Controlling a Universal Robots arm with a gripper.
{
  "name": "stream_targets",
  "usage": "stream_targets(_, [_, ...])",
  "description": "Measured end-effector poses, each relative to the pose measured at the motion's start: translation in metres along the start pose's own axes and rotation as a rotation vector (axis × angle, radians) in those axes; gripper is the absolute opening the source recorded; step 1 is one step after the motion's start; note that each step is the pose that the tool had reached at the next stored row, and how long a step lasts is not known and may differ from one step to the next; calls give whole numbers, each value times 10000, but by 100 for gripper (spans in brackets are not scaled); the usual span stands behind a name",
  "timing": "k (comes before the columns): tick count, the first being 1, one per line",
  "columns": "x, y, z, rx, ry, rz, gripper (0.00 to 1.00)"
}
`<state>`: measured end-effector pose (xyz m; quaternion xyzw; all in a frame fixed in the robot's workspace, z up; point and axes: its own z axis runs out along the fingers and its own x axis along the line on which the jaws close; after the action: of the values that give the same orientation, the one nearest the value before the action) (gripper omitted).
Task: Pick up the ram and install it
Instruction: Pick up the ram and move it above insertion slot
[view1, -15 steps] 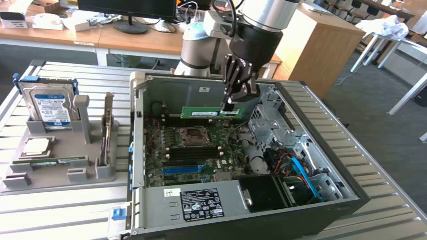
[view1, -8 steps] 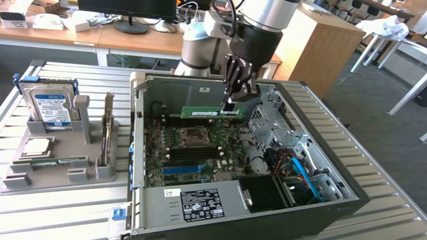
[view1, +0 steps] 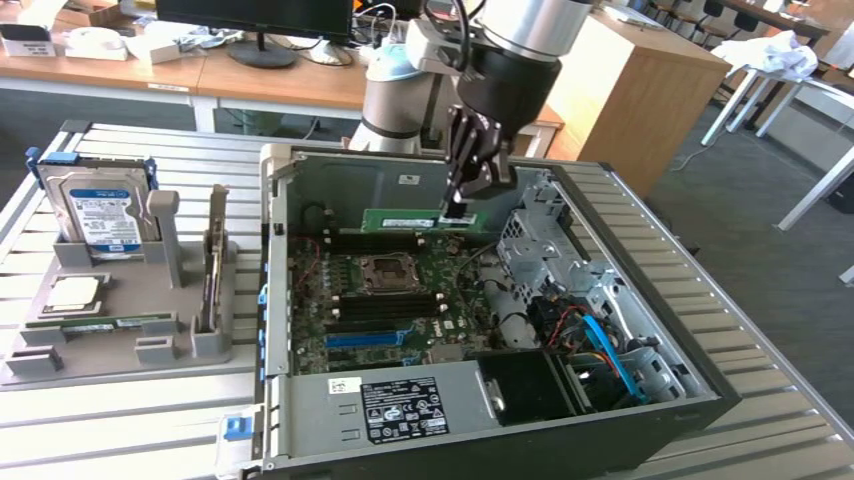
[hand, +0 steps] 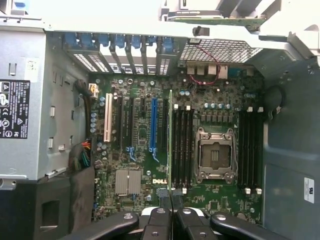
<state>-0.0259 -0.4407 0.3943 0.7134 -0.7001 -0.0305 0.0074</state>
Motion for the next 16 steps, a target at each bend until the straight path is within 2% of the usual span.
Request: stream_targets(16, [-205, -4, 16, 5, -78, 9, 11])
